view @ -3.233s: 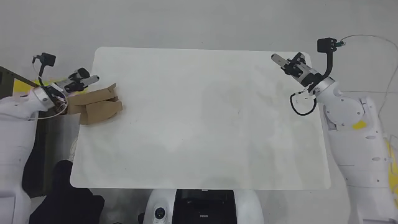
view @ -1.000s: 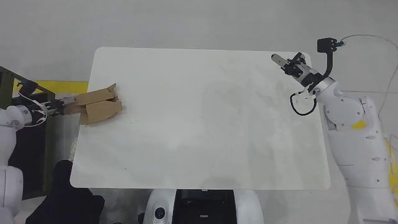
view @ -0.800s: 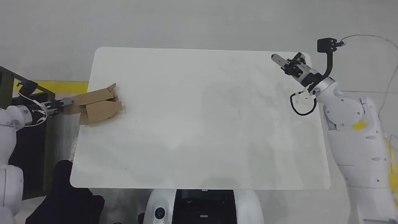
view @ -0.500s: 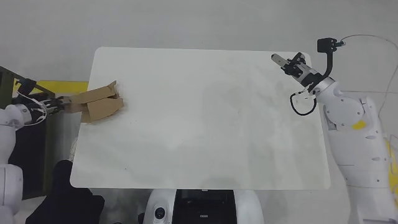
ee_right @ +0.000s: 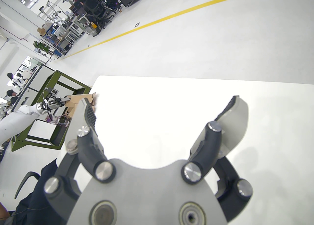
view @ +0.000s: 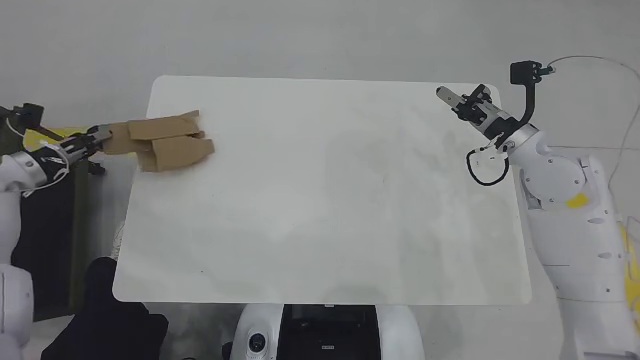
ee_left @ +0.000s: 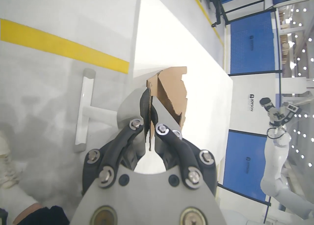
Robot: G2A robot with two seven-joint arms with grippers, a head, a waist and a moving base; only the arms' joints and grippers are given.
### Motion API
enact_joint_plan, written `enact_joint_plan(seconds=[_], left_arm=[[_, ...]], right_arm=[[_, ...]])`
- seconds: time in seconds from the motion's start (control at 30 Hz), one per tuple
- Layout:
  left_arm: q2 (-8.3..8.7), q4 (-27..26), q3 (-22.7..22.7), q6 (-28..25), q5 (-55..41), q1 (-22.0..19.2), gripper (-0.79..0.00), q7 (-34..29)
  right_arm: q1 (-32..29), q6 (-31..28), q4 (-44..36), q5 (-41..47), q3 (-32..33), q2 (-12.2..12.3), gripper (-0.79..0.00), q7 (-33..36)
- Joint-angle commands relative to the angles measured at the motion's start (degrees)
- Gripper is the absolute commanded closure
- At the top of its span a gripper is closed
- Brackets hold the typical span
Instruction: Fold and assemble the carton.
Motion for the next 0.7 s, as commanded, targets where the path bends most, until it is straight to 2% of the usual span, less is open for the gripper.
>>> enact_joint_plan(seconds=[0.0, 0.3, 0.5, 0.67], left_arm=[[0.06, -1.91, 0.23, 0.12, -1.36, 0.54, 0.0, -0.1], [-1.04, -13.1, 4.12, 2.66, -7.37, 0.29, 0.0, -2.64], [-1.86, -16.42, 6.88, 3.56, -9.11, -2.36, 0.0, -3.54], [-2.91, -18.58, 9.19, 3.69, -8.26, -6.33, 0.0, -3.62]], right_arm=[[0.0, 0.0, 0.0, -0.01, 0.0, 0.0, -0.785, 0.0], [0.0, 0.0, 0.0, -0.01, 0.0, 0.0, -0.785, 0.0], [0.0, 0.0, 0.0, -0.01, 0.0, 0.0, -0.785, 0.0], [0.0, 0.0, 0.0, -0.01, 0.0, 0.0, -0.785, 0.0]])
